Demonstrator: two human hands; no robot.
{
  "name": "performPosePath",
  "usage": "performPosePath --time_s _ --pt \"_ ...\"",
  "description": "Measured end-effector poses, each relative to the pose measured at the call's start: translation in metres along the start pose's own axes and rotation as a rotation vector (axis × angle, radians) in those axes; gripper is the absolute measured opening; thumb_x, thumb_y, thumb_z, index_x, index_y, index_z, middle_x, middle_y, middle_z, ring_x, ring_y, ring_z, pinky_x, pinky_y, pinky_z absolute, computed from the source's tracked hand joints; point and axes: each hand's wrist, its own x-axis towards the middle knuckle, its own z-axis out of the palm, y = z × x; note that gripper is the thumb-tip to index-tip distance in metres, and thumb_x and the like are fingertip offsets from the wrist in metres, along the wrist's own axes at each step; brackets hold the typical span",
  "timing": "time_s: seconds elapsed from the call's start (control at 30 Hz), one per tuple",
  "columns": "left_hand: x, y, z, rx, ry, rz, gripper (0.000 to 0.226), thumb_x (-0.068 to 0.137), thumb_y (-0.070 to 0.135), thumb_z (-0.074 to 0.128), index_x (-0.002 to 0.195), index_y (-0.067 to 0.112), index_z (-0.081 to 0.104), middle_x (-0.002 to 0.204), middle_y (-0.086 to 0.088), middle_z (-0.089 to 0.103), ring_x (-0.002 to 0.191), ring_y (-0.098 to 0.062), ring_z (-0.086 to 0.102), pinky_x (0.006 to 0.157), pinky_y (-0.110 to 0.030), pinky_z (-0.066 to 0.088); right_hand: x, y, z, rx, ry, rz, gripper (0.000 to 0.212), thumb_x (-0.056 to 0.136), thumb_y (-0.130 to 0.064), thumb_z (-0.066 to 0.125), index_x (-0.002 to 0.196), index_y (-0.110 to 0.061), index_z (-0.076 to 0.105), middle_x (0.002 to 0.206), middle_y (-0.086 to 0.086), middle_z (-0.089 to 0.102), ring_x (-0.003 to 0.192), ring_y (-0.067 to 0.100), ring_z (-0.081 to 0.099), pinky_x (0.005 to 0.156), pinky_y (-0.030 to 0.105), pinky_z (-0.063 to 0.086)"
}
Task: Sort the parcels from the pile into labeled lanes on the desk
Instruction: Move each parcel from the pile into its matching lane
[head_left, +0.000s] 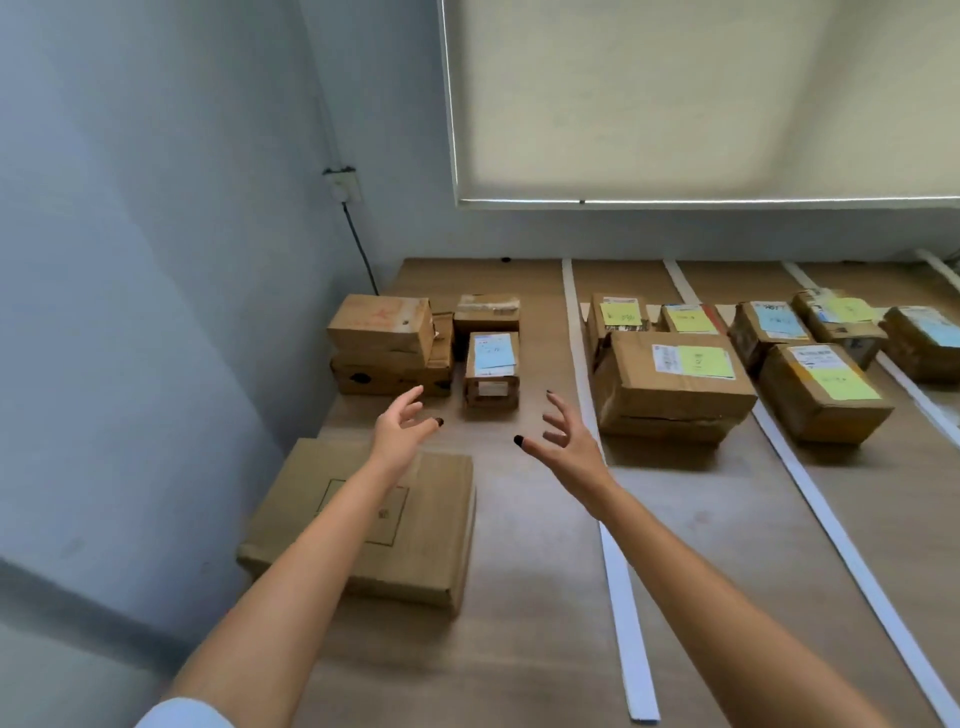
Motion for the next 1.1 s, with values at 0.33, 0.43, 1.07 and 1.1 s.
performPosePath --time_s 0.33,0.43,1.07,1.1 --pt "-0.016 -0.098 -0.164 0.219 0.213 -0.197 0.065 0.083 0.013 0.069 0.14 0.02 0.041 0.14 -0.009 0.048 0.131 -0.024 0.041 0.108 -0.039 0.033 -0.03 0.055 0.115 -0.022 -0.102 0.225 0.085 0.08 -0.032 0.072 0.147 -0.029 0.02 0.153 0.006 0.026 0.138 0.028 0.03 0.107 0.04 0.034" --pt "-0.017 -0.123 -0.181 0.216 0.217 -0.244 0.069 0.082 0.017 0.071 0.142 0.022 0.037 0.142 -0.007 0.046 0.132 -0.024 0.039 0.109 -0.04 0.033 -0.034 0.065 0.133 0.012 -0.095 0.25 0.087 0.08 -0.03 0.072 0.147 -0.029 0.018 0.152 0.001 0.029 0.134 0.021 0.036 0.106 0.033 0.035" --pt "-0.007 -0.205 -0.168 0.097 0.298 -0.292 0.072 0.07 0.025 0.081 0.133 0.03 0.047 0.121 0.0 0.061 0.108 -0.019 0.057 0.097 -0.037 0.047 -0.039 0.105 0.154 0.166 -0.028 0.32 0.082 0.083 -0.022 0.07 0.141 -0.048 0.018 0.147 0.004 0.036 0.125 0.024 0.049 0.091 0.03 0.048" --pt "-0.008 -0.204 -0.168 0.1 0.297 -0.293 0.072 0.07 0.025 0.081 0.133 0.029 0.047 0.121 -0.001 0.062 0.108 -0.02 0.057 0.097 -0.037 0.047 -0.04 0.104 0.153 0.166 -0.032 0.321 0.082 0.083 -0.021 0.07 0.142 -0.046 0.018 0.147 0.005 0.036 0.125 0.025 0.049 0.091 0.03 0.048"
